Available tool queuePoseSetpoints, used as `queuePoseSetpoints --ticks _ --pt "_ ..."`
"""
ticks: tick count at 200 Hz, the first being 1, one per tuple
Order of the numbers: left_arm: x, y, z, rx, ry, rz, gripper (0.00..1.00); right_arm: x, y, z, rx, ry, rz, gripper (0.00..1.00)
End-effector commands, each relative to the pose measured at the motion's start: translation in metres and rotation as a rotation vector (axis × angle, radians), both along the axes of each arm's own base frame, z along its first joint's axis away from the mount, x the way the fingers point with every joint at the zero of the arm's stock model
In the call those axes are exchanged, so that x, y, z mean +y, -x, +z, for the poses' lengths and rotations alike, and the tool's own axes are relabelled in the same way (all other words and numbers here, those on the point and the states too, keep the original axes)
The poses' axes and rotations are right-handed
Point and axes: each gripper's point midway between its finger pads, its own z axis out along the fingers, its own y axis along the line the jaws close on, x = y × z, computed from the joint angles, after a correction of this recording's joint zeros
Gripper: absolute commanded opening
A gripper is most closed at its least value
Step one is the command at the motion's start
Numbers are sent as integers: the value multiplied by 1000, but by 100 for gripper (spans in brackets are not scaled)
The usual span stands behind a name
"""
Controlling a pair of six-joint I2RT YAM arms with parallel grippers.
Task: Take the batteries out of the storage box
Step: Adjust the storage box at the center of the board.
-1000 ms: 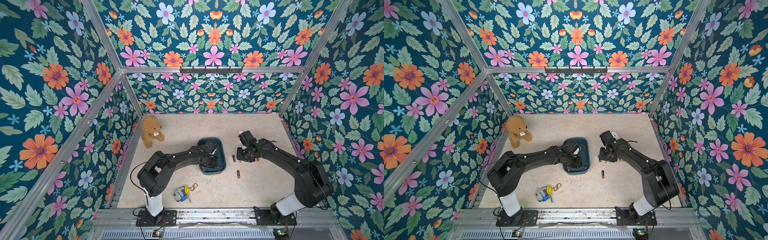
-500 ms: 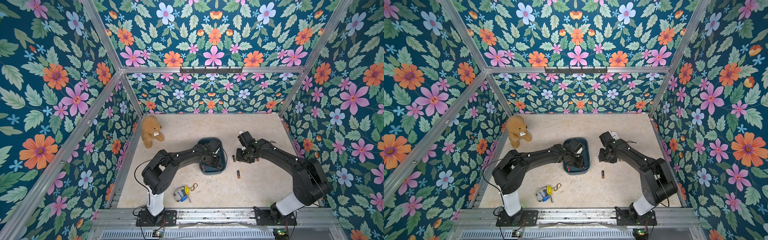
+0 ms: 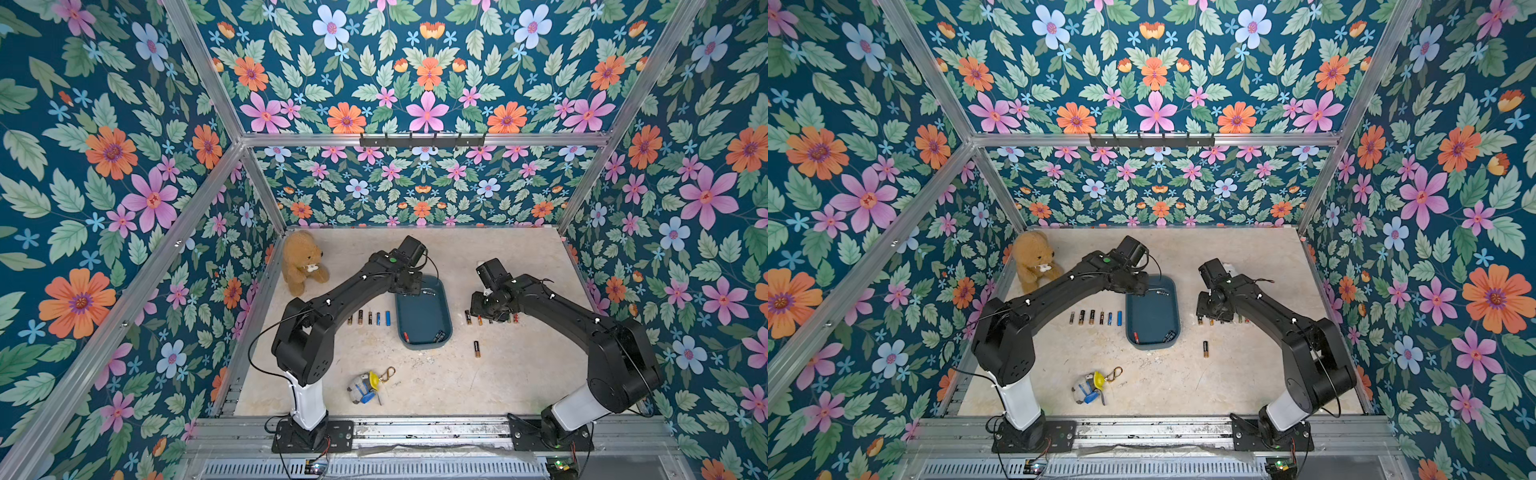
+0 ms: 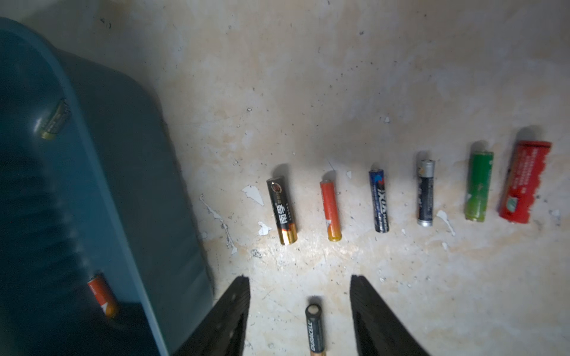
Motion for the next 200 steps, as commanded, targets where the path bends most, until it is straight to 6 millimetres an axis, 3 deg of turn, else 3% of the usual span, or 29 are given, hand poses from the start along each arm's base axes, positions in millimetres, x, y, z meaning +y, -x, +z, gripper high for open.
queuePoseSetpoints --ticks 1,35,109,200 --pt "31 10 -8 41 -70 35 55 -2 -1 5 -15 8 3 58" --pt "45 14 -26 70 -50 69 56 -2 1 5 -13 5 0 58" --pt "28 15 -45 102 33 49 54 -5 4 6 -13 11 -2 59" --pt "27 20 -67 165 10 49 29 -7 8 -1 -7 18 -1 59"
